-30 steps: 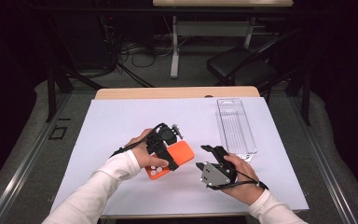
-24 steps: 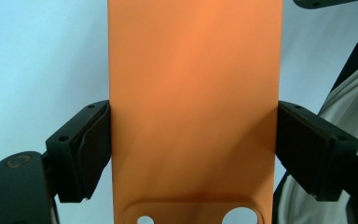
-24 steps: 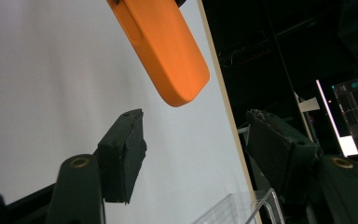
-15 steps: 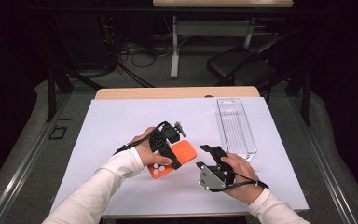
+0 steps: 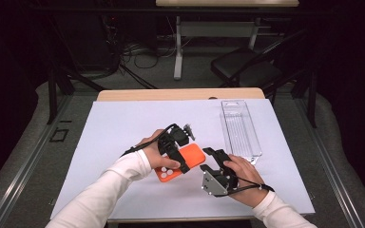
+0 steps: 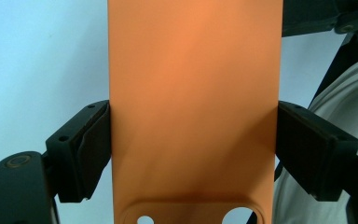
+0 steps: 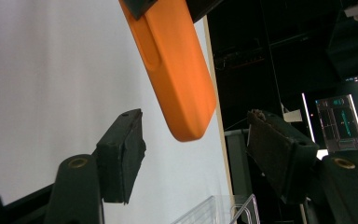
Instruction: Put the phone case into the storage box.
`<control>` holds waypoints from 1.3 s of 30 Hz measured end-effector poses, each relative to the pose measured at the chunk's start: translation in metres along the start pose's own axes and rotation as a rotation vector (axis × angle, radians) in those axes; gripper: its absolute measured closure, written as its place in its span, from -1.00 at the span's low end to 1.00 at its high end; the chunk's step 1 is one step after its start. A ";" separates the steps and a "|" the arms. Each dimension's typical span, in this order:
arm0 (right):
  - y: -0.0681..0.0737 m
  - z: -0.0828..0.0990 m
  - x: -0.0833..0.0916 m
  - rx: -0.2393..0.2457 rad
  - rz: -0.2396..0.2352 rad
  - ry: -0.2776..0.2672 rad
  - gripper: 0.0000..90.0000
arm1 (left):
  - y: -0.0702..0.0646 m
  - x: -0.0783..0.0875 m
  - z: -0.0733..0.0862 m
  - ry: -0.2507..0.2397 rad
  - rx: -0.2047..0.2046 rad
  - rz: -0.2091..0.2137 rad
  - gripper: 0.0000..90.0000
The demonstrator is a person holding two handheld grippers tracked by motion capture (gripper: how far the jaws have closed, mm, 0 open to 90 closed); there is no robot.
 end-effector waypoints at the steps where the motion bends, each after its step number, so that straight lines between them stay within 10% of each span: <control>1: 0.001 -0.001 -0.001 -0.003 0.003 -0.010 -0.21 | -0.001 -0.001 -0.001 -0.003 0.007 0.001 -0.64; 39: 0.005 0.001 -0.004 0.116 0.043 0.016 0.02 | -0.024 -0.006 -0.015 0.018 -0.067 0.052 -0.64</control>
Point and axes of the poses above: each handheld gripper's, and its own axes: x roughly backward along the jaws, z roughly out of its underside, y roughly to its left, the point moved 8 cm from there along -x, roughly forward along the jaws
